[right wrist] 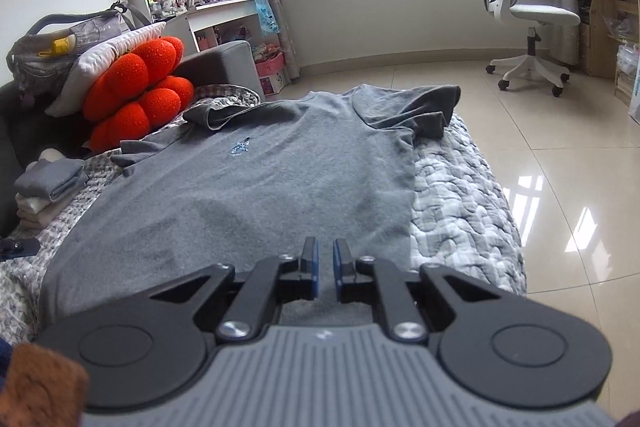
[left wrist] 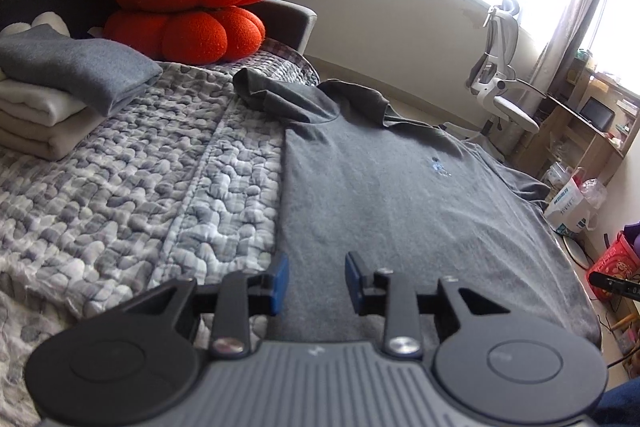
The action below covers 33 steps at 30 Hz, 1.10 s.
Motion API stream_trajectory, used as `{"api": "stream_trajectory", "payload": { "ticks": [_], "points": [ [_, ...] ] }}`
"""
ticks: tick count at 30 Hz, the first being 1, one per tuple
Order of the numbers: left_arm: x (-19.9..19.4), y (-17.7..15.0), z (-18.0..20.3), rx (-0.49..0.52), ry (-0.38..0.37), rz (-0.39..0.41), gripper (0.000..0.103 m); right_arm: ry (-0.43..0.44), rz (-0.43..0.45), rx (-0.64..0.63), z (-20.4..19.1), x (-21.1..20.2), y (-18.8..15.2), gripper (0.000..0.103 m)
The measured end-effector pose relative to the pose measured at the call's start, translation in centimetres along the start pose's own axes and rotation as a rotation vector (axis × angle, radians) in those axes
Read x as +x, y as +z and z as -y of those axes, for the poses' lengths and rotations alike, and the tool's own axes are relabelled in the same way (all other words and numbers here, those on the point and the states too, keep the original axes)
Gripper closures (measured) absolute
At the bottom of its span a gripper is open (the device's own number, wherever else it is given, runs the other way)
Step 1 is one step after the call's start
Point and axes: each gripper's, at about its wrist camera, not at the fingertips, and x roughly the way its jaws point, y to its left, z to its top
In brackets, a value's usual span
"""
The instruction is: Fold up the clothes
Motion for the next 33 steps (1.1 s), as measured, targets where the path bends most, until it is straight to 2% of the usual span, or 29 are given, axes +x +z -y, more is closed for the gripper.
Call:
{"api": "stream_trajectory", "payload": {
  "ticks": [6,12,15,19,22,26,27,31,33],
  "points": [
    [4.0,3.8,1.2,0.004,-0.024,-0.028,0.070,0.047,-0.065,0.014,-0.8,5.2,4.5,0.090],
    [9.1,7.0,3.4,0.069,-0.034,-0.037,0.066,0.125,-0.153,-0.066,-3.5,12.6,8.7,0.090],
    [11.9,8.3,4.1,0.077,-0.035,-0.071,0.066,0.166,-0.209,-0.089,-5.2,16.6,9.9,0.090],
    [14.9,10.5,5.7,0.146,-0.046,-0.095,0.065,0.180,-0.242,-0.114,-7.1,21.2,11.6,0.090],
    [17.3,12.1,7.0,0.199,-0.094,-0.128,0.058,0.185,-0.258,-0.086,-7.6,24.5,13.4,0.090],
    [21.1,13.7,8.2,0.227,-0.126,-0.187,0.058,0.133,-0.290,-0.040,-7.0,28.9,14.6,0.090],
    [22.1,14.1,8.5,0.232,-0.134,-0.198,0.058,0.134,-0.276,-0.034,-6.9,29.7,14.6,0.090],
    [26.5,15.6,9.0,0.203,-0.146,-0.235,0.058,0.154,-0.118,-0.055,-6.8,31.4,13.9,0.090],
    [28.4,16.2,9.1,0.177,-0.146,-0.239,0.058,0.181,-0.077,0.016,-5.6,31.4,13.5,0.091]
  ]
}}
